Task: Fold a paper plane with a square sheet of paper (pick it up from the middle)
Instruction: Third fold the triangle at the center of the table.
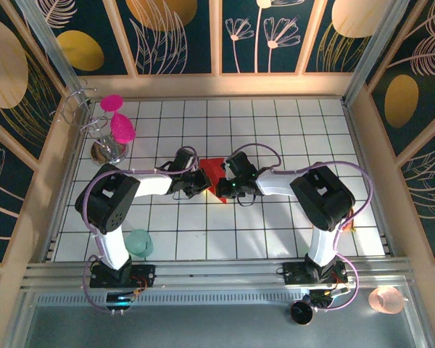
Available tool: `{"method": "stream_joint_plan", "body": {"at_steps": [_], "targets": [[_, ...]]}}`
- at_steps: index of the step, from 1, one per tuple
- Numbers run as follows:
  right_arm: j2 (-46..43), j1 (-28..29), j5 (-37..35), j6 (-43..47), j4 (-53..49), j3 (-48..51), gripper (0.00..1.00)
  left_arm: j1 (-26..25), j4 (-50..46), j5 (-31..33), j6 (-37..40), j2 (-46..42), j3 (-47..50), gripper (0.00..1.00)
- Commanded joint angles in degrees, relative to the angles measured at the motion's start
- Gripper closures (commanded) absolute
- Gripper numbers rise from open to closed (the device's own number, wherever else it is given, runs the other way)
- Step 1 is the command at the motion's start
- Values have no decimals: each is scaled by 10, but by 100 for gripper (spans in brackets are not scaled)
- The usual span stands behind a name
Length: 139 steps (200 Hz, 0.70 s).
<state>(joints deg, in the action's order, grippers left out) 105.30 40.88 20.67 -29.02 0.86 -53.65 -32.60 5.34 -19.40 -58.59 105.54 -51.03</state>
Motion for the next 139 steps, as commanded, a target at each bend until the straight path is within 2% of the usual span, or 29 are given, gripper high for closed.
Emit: {"method": "stream_joint_plan", "body": {"at_steps": [1,25,70,139], "targets": [[17,3,-23,11,-29,-12,96,-2,-54,29,3,23,4,94],[14,3,-27,13,-37,-11,96,-2,-55,31,4,24,4,94],[-44,9,20,11,-10,-11,96,-2,-55,31,4,26,3,94],[-27,22,11,10,-41,-6,96,-2,-58,32,7,27,2,94]]}}
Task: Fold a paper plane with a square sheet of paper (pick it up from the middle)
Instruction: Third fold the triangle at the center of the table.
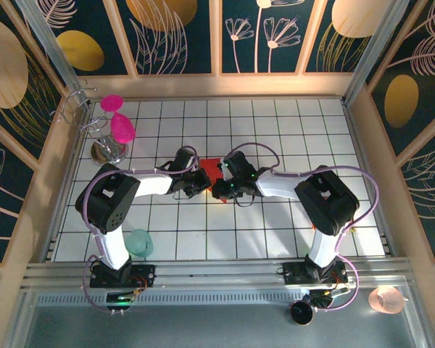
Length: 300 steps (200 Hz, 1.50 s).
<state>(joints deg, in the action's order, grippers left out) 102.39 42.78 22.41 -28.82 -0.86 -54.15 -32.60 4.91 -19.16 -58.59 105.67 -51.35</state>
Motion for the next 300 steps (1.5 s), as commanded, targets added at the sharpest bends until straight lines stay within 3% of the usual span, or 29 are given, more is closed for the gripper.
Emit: {"method": "stream_joint_plan", "body": {"at_steps": [1,123,197,300], "targets": [[3,2,-7,8,-24,-1,96,-2,-53,29,7,25,5,94],[18,1,-68,9,-58,-2,97,-1,-61,32,13,26,5,94],[22,-2,-57,12,-58,18,98,-1,-65,34,14,25,5,94],[-74,-4,-41,30,-99,108,98,-2,-65,34,16,24,2,95]]}}
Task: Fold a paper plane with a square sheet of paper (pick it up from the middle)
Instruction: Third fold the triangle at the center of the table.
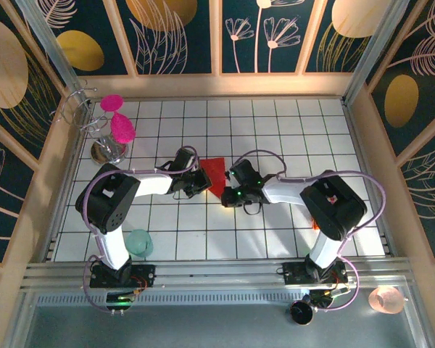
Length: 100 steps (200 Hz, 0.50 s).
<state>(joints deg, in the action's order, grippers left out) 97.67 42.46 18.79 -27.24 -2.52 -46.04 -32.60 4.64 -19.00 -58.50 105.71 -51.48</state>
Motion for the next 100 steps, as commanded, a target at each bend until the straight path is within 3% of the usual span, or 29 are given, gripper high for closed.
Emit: {"method": "stream_joint_plan", "body": {"at_steps": [1,47,100], "targets": [[-29,-1,-5,14,-83,27,98,-2,-62,33,15,23,3,95],[-114,-4,0,23,-34,20,97,-1,-58,28,15,21,0,95],[-21,-13,-15,-1,1,-37,100,-2,-54,24,15,16,1,95]]}}
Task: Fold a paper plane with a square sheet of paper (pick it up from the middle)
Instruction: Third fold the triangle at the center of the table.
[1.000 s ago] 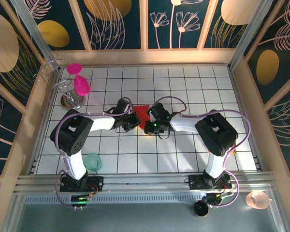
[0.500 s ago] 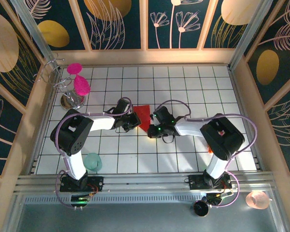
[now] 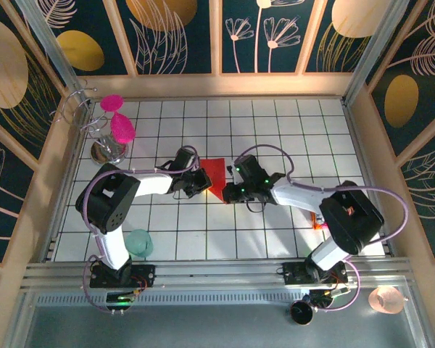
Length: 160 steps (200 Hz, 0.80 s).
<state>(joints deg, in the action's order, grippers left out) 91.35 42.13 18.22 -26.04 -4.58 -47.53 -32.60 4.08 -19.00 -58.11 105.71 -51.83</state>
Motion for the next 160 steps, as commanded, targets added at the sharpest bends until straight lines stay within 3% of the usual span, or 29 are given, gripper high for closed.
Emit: {"method": "stream_joint_plan", "body": {"at_steps": [1,75,160], "targets": [[44,-10,-10,-13,21,-22,100,-1,-49,23,12,16,4,95],[110,-17,-32,-11,12,-53,100,-2,-45,12,19,4,-9,95],[126,-15,-42,-20,-7,-47,100,-11,11,2,50,-69,-3,91]]}}
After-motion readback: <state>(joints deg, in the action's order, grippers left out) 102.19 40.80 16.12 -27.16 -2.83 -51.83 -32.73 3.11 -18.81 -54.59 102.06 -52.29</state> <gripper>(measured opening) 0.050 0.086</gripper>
